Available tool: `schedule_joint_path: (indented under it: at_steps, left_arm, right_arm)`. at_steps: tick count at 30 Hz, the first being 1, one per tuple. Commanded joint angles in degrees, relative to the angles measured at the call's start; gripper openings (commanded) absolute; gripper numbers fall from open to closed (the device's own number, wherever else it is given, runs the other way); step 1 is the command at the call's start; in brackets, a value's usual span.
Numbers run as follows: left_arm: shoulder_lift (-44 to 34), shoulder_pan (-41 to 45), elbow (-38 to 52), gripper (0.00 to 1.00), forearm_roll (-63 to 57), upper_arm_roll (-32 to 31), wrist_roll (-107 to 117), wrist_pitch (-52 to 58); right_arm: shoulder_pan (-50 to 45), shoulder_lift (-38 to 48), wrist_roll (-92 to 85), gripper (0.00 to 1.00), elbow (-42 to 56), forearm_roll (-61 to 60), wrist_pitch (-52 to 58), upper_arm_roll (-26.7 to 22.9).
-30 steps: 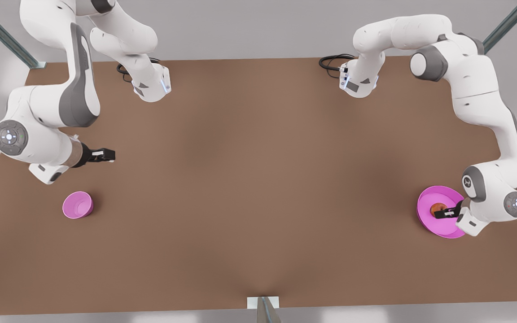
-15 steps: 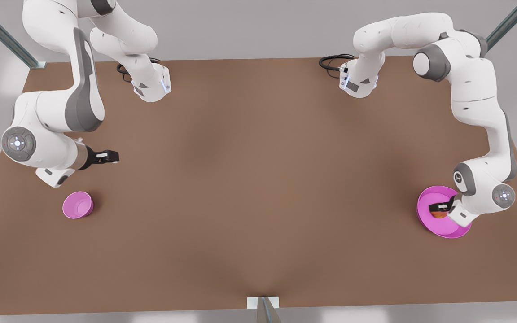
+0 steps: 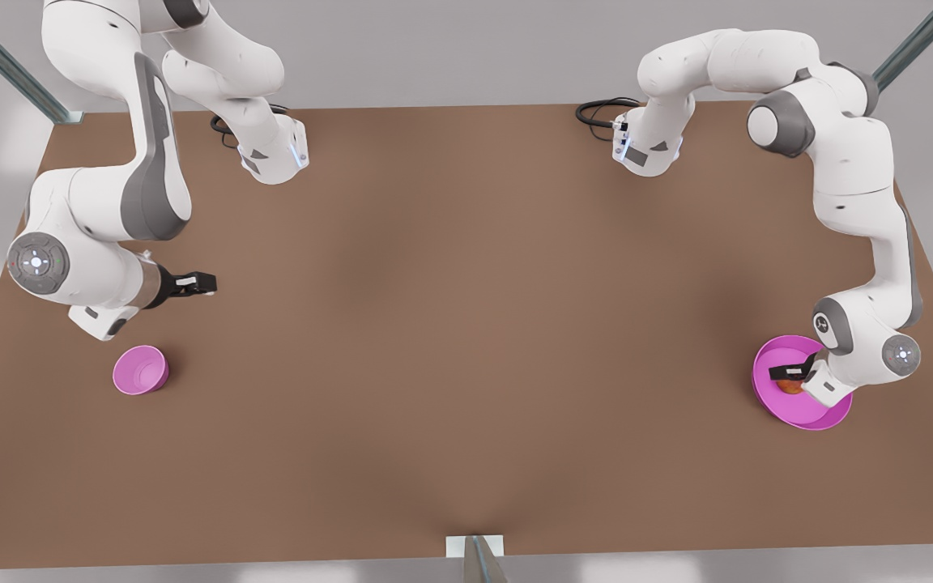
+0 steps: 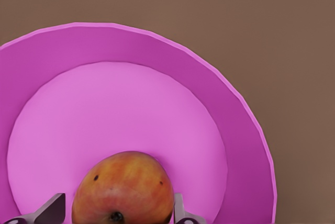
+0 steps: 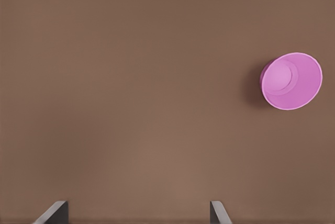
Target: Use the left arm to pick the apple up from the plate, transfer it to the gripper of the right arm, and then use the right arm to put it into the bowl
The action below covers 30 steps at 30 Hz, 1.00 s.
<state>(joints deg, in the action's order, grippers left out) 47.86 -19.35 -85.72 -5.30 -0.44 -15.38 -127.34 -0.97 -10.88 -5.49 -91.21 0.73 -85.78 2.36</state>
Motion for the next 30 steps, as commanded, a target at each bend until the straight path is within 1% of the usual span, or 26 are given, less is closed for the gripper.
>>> schedule_joint_path:
  at_steps: [1, 3, 4, 8, 10, 11, 30]
  left_arm:
    - [0.0, 0.0, 0.0, 1.0, 0.1, 0.0, -2.9, -0.5]
    - [-0.1, 0.0, -0.1, 1.0, 0.1, 0.0, -2.8, 0.1]
    - [0.0, 0.0, -0.1, 0.94, 0.1, 0.0, -2.8, 0.1]
    - [-0.1, 0.0, -0.1, 0.94, 0.1, -0.1, -2.8, 0.1]
    - [-0.1, -0.1, -0.1, 0.87, 0.9, -0.2, -2.5, 0.1]
    - [-0.1, -0.3, -0.1, 0.87, 4.8, -0.3, -2.9, 0.2]
    - [-0.1, -0.7, 0.3, 0.87, 4.7, -0.3, -2.8, -0.6]
  right_arm:
    - [0.0, 0.1, -0.7, 1.0, 0.0, 0.0, 0.0, 0.0]
    - [0.0, 0.0, -0.8, 1.0, -0.1, 0.0, 0.0, 0.0]
    - [0.0, 0.0, -0.8, 1.0, -0.1, 0.0, -0.1, 0.0]
    - [0.0, -0.1, -0.8, 1.0, -0.2, 0.0, -0.2, 0.0]
    - [0.0, -0.4, -0.7, 1.0, -0.2, 0.0, -0.2, 0.0]
    - [0.0, -0.4, -0.7, 1.0, -0.2, 0.0, -0.2, 0.0]
    - [-0.2, -0.5, -0.8, 1.0, -1.3, 0.2, -1.7, 0.2]
